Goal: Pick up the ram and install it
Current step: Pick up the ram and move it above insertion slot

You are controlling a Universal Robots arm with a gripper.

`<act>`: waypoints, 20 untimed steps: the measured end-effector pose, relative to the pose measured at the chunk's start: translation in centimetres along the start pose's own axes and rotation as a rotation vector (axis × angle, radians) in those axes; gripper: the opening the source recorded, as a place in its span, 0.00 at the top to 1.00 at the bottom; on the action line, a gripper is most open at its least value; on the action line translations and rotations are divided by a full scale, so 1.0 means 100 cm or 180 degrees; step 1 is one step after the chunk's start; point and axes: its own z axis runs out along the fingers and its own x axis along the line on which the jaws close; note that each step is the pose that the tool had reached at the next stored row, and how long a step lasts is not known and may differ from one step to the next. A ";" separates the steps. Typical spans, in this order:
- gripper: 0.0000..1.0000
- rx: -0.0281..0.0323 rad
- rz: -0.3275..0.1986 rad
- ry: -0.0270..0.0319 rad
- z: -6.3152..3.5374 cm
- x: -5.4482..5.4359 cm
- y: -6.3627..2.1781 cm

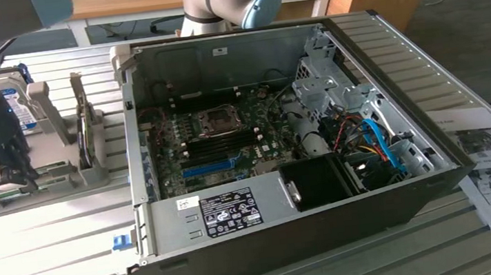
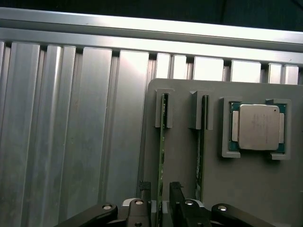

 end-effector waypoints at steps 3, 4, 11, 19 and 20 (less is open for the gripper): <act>0.71 -0.0001 0.0000 0.0001 0.0022 0.000 0.0000; 0.71 -0.0001 0.0000 0.0001 0.0023 0.000 0.0000; 0.71 0.0000 0.0001 0.0000 0.0035 0.000 -0.0023; 0.71 -0.0001 0.0000 0.0000 0.0046 -0.002 -0.0026; 0.71 -0.0001 0.0000 0.0000 0.0046 -0.002 -0.0026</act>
